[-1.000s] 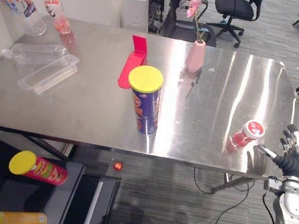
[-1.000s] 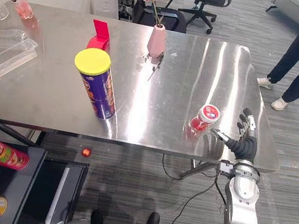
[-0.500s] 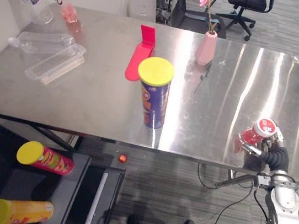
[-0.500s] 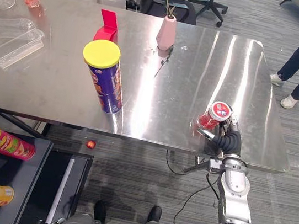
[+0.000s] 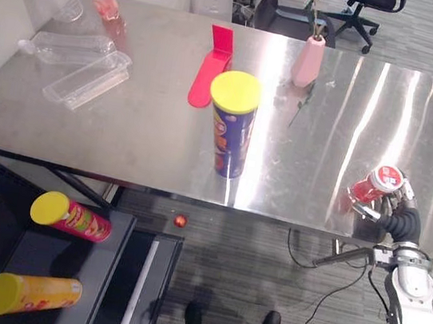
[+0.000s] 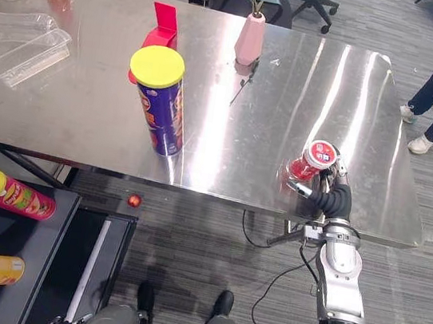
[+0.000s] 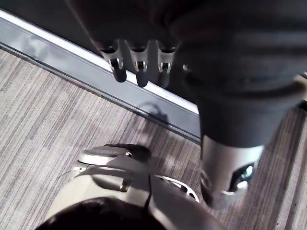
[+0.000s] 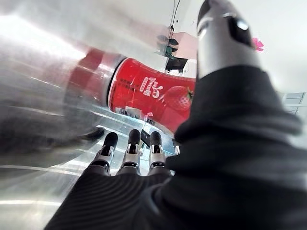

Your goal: Put the gum and the chips on the shelf.

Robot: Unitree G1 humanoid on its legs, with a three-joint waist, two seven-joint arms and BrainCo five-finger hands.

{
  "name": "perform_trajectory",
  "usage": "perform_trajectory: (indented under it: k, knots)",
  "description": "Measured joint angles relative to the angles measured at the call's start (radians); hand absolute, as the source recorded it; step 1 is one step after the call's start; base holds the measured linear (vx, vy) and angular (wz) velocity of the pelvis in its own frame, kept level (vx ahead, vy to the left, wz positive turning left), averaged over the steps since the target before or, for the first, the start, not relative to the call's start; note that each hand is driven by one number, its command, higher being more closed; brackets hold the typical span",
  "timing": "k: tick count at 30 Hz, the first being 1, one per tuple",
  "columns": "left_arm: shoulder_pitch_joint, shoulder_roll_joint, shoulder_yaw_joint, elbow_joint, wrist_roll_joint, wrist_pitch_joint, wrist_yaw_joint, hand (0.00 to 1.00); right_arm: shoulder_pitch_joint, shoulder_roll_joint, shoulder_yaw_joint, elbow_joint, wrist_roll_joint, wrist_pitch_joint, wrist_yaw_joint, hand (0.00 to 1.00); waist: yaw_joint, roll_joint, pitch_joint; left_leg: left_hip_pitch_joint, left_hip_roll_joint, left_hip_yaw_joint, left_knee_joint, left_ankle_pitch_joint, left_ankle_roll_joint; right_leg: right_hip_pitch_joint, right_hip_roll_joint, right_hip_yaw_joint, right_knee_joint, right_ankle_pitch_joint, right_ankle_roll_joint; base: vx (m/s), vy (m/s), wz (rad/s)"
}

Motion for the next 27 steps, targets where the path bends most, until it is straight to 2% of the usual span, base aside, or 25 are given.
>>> perform_trajectory:
  k: [9, 22, 23, 27]
  knots:
    - [0.000, 0.004, -0.018, -0.010, 0.000, 0.000, 0.000, 0.00, -0.019, 0.000, -0.007, 0.000, 0.000, 0.000, -0.063, 0.00, 0.001, 0.007, 0.016, 0.000, -0.002, 0.000, -0.001, 0.004, 0.001, -0.001, 0.000, 0.001, -0.001, 0.000, 0.000, -0.01, -0.001, 0.00]
    - [0.000, 0.003, -0.033, -0.019, 0.000, 0.000, 0.000, 0.00, -0.076, 0.000, -0.012, 0.037, 0.000, 0.001, -0.067, 0.00, 0.010, 0.023, 0.029, -0.002, -0.006, -0.005, -0.001, 0.004, 0.001, 0.000, -0.001, -0.002, -0.001, 0.000, 0.000, 0.00, 0.000, 0.00]
    - [0.000, 0.003, -0.036, -0.020, 0.000, 0.000, 0.000, 0.00, -0.077, 0.000, -0.019, 0.037, 0.000, 0.002, -0.067, 1.00, 0.015, 0.027, 0.032, -0.002, -0.006, -0.007, 0.000, 0.004, 0.001, 0.000, -0.001, -0.004, 0.000, 0.000, 0.000, 0.00, 0.000, 0.03]
    - [0.000, -0.001, -0.036, -0.021, 0.000, 0.000, 0.000, 0.00, -0.083, -0.005, -0.049, 0.037, 0.000, 0.007, -0.087, 1.00, 0.018, 0.032, 0.036, -0.017, -0.006, -0.028, 0.006, 0.005, 0.002, -0.001, -0.001, -0.022, 0.000, 0.000, -0.001, 0.00, -0.001, 0.13]
